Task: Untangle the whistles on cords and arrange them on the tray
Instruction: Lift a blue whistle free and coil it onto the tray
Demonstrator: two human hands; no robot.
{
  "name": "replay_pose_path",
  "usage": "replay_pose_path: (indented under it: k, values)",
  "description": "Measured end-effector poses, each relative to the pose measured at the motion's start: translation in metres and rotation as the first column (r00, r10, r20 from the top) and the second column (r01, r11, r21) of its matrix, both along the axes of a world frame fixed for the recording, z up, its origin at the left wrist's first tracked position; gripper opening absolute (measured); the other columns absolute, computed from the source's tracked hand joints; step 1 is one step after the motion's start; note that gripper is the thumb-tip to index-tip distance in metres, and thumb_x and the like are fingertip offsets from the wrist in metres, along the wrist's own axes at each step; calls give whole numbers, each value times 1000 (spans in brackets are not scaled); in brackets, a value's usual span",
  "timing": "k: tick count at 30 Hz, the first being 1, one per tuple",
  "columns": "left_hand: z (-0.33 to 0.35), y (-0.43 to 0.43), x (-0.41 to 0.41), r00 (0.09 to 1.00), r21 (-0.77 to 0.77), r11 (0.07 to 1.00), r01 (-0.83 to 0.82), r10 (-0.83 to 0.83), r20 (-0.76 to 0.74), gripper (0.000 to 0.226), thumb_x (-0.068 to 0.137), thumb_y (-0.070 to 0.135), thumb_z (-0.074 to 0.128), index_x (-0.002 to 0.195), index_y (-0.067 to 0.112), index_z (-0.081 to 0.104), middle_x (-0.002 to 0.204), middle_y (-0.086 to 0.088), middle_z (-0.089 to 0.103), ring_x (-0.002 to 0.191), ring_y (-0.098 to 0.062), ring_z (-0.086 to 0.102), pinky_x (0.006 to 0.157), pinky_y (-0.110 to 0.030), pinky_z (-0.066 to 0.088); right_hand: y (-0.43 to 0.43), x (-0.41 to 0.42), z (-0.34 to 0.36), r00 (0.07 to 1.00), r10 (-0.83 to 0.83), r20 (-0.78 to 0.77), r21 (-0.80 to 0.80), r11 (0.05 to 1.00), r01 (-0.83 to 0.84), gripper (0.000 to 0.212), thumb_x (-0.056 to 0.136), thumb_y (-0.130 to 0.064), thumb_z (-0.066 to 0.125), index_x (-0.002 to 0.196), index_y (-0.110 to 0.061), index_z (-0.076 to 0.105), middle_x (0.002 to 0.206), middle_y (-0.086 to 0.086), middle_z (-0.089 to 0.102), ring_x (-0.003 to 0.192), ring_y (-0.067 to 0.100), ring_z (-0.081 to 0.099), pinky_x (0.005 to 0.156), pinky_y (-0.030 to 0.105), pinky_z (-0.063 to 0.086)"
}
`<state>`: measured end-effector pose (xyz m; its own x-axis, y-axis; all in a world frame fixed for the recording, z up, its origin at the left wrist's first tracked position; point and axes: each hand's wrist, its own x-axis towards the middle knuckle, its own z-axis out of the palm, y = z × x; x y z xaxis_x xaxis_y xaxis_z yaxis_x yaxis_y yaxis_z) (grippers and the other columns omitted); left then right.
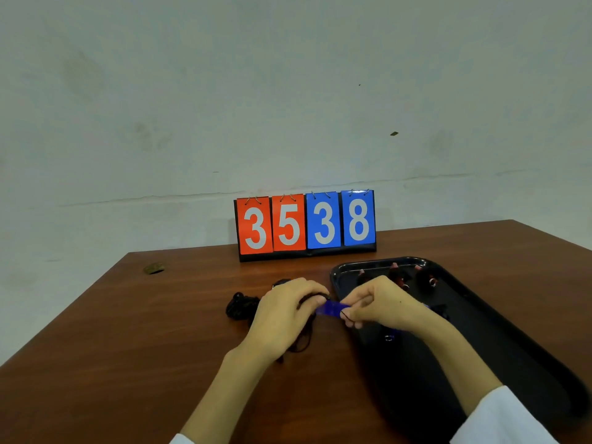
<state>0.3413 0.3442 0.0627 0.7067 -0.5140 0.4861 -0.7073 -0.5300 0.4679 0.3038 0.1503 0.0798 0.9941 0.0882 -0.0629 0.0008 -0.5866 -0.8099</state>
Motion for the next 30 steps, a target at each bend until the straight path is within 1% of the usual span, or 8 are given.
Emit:
replay_pose_path:
  k: [3, 6, 10, 15, 18, 23, 27, 30]
  values:
    - [3, 1, 0, 999, -74, 997, -21, 23, 28, 10, 88, 27, 61, 95, 26, 69, 91, 18, 64, 87, 4, 57, 78, -12, 45, -2, -8, 7, 983, 156, -100, 89, 985, -147, 10, 85, -11, 63, 90, -14, 71, 80, 3, 71, 68, 7, 64, 67, 17, 51]
    - [4, 0, -3, 995, -175, 985, 2, -20, -98, 7, 87, 24, 63, 87, 26, 70, 83, 15, 68, 83, 2, 60, 76, -15, 48, -1, -13, 13, 967, 237, -95, 222, 952, -212, 12, 86, -6, 60, 90, -12, 70, 78, 3, 70, 66, 8, 63, 66, 18, 51]
    - [3, -3, -6, 965, -287, 958, -7, -70, -255, 22, 90, 10, 57, 84, 29, 67, 75, 6, 68, 67, -3, 61, 70, -22, 52, 3, -14, 14, 975, 219, -41, 388, 903, -187, 15, 86, -3, 58, 86, -12, 69, 77, 5, 69, 65, 10, 62, 65, 21, 52]
    - [0, -10, -10, 951, -369, 930, 3, -117, -288, 20, 94, 19, 52, 86, 33, 62, 58, 6, 59, 56, -1, 54, 65, -16, 48, 9, -12, 11, 992, 124, 38, 534, 836, -125, 9, 82, -8, 61, 88, -10, 68, 75, 5, 69, 64, 10, 62, 67, 23, 53]
    - [-2, -11, -9, 950, -377, 926, 18, -133, -283, 14, 95, 22, 51, 91, 30, 63, 57, 6, 58, 57, -3, 56, 67, -14, 47, 14, -10, 7, 996, 22, 83, 526, 848, -63, 11, 83, -9, 62, 92, -8, 68, 76, 4, 70, 66, 9, 64, 67, 23, 53]
    - [-6, -14, -11, 939, -325, 944, 58, -162, -303, 15, 97, 24, 47, 102, 32, 59, 56, 3, 58, 57, -5, 56, 72, -14, 45, 22, -4, 2, 963, -202, 178, 504, 859, 87, 9, 83, -8, 64, 91, -10, 66, 75, 2, 71, 67, 8, 65, 64, 16, 53]
    - [-7, -14, -9, 948, -253, 967, 6, -86, -308, 17, 97, 29, 45, 94, 26, 61, 53, 4, 58, 51, 1, 52, 62, -11, 42, 23, 1, -3, 856, -407, 318, 311, 898, 312, 11, 80, -16, 69, 86, -22, 63, 78, -5, 69, 72, 6, 65, 67, 17, 49]
    - [-5, -14, -12, 956, -239, 971, -3, -67, -285, 18, 96, 30, 48, 88, 24, 63, 54, 5, 59, 53, 0, 55, 65, -11, 45, 22, 2, -8, 787, -439, 433, 124, 894, 430, 15, 79, -19, 71, 92, -22, 63, 80, -13, 62, 74, 0, 58, 64, 11, 41]
